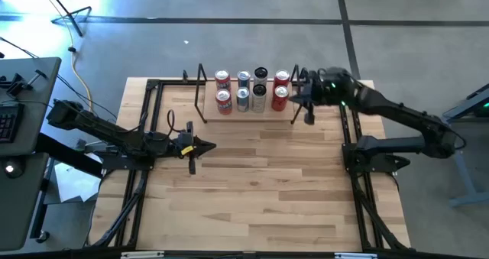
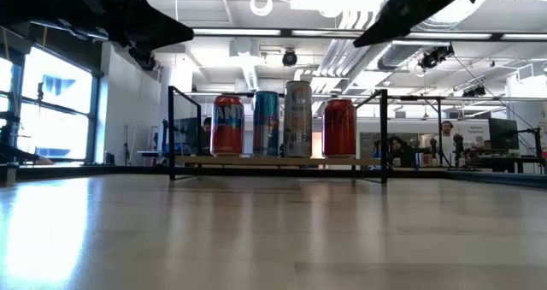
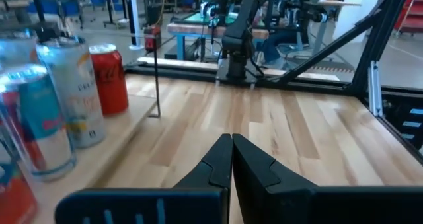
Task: Place canned beverage on shelf
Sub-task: Return to Home Position
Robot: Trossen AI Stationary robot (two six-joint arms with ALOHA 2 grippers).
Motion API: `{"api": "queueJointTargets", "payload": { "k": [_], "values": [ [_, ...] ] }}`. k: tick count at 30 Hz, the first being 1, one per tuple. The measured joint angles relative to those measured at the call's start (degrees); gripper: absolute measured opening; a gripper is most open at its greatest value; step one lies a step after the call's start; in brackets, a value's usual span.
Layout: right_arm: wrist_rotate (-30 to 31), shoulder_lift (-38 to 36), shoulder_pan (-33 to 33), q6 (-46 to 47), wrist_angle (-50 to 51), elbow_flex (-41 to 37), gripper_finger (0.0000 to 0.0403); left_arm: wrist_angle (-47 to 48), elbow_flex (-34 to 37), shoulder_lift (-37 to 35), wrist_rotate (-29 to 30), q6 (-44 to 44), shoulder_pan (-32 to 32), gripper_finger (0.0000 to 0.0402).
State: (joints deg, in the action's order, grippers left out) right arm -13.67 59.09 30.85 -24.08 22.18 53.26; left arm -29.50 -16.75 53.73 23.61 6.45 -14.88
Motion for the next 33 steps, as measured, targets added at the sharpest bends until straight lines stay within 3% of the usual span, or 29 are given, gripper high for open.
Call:
{"api": "queueJointTargets", "payload": {
  "k": [7, 13, 16, 27, 33],
  "values": [
    [0.75, -13.60, -8.15, 4.32, -16.45, -18.03, 0.0000, 0.73, 0.00, -1.31, -3.76, -4.84, 2.11, 0.0003],
    [6.87, -21.25, -14.20, 7.75, -25.12, -30.24, 0.0000, 0.67, 0.00, -1.31, -4.02, -9.68, 4.01, 0.0003],
    [8.94, -24.45, -16.10, 9.01, -24.28, -33.45, 0.0000, -0.06, 0.02, -1.41, -4.08, -10.58, 5.08, 0.0003],
    [7.38, -38.34, -19.66, 11.13, -22.84, -42.24, 0.0000, 5.22, 0.11, -6.61, -11.35, -12.19, 9.84, 0.0003],
    [7.04, -47.18, -19.65, 11.24, -21.17, -46.15, 0.0000, -0.43, 6.56, -12.25, -11.49, -12.89, 10.06, 0.0003]
  ]
}}
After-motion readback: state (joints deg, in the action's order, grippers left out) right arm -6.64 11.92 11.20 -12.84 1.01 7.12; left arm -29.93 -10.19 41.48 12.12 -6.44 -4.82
